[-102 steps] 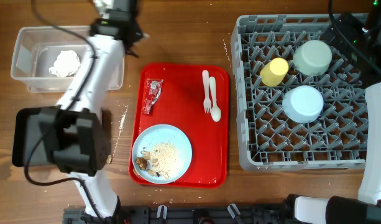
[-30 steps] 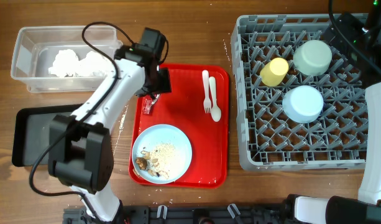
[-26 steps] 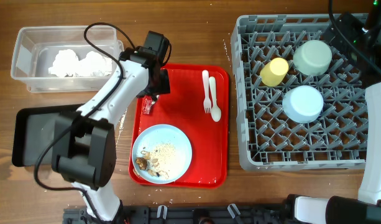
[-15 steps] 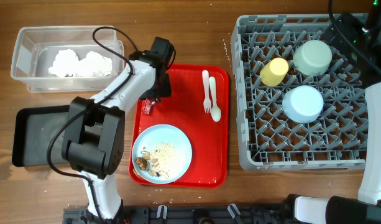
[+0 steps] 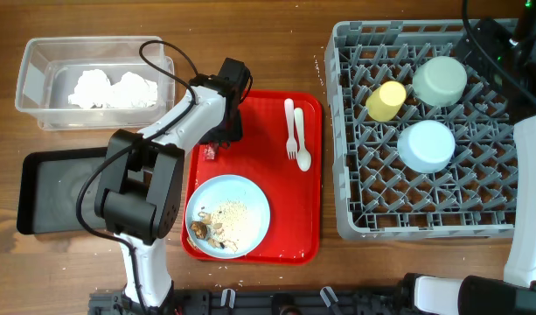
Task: Sort waste into correct bins and load items into the dishwasher rack
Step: 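Reach the left gripper to the red wrapper and grasp it, then carry the red wrapper left and drop it into the clear bin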
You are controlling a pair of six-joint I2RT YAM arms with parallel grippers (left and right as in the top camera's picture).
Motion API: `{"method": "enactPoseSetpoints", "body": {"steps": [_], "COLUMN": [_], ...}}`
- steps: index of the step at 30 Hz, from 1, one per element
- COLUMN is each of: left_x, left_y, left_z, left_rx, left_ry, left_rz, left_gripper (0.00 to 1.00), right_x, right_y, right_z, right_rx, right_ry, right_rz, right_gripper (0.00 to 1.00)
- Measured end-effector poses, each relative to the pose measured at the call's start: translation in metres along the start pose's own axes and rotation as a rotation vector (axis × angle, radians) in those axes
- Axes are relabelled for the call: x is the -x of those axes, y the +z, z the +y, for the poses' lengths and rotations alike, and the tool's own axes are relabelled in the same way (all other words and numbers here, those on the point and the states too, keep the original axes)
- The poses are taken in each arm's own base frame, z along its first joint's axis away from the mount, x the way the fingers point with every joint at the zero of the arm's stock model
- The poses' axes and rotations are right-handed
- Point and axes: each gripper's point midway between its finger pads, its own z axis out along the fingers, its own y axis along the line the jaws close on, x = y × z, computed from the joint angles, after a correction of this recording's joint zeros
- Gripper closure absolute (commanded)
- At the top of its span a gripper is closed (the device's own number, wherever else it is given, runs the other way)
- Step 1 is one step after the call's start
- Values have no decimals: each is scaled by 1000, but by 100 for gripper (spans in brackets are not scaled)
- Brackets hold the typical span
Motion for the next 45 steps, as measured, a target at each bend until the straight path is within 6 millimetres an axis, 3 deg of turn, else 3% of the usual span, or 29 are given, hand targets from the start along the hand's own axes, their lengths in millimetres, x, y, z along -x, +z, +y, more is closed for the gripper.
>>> {"method": "enactPoseSetpoints", "body": {"steps": [2,7,11,13,17,20,22,23,25,30,31,33,34,37,42,43,45], "left_x": [0,-1,4,24,89,129,143,150,154,160,160,159,158,156,148,146,142], "left_y": [0,2,-10,-31,-110,-173,-192,-196,-188,-147,-139,-122,-115,-101,-97,-98,-105], "left_z": [0,1,4,2,20,71,103,130,166,216,221,231,235,246,258,258,260], "left_rx": [0,7,10,-24,-141,-214,-227,-225,-203,-152,-143,-123,-112,-97,-100,-109,-122], "left_ry": [0,-1,-6,-32,-179,-373,-482,-574,-702,-899,-918,-946,-958,-996,-1027,-1028,-1030], "left_rz": [1,5,10,-54,-319,-519,-588,-615,-615,-568,-554,-525,-513,-490,-455,-448,-446], "left_gripper": [96,96,96,96,96,96,96,96,92,91,79,43,29,24,23,20,0], "right_x": [0,0,0,0,0,0,0,0,0,0,0,0,0,0,0,0,0], "right_y": [0,0,0,0,0,0,0,0,0,0,0,0,0,0,0,0,0], "right_z": [0,0,0,0,0,0,0,0,0,0,0,0,0,0,0,0,0], "right_rx": [0,0,0,0,0,0,0,0,0,0,0,0,0,0,0,0,0], "right_ry": [0,0,0,0,0,0,0,0,0,0,0,0,0,0,0,0,0], "right_rz": [0,0,0,0,0,0,0,0,0,0,0,0,0,0,0,0,0], "right_gripper": [0,0,0,0,0,0,0,0,0,0,0,1,0,0,0,0,0]}}
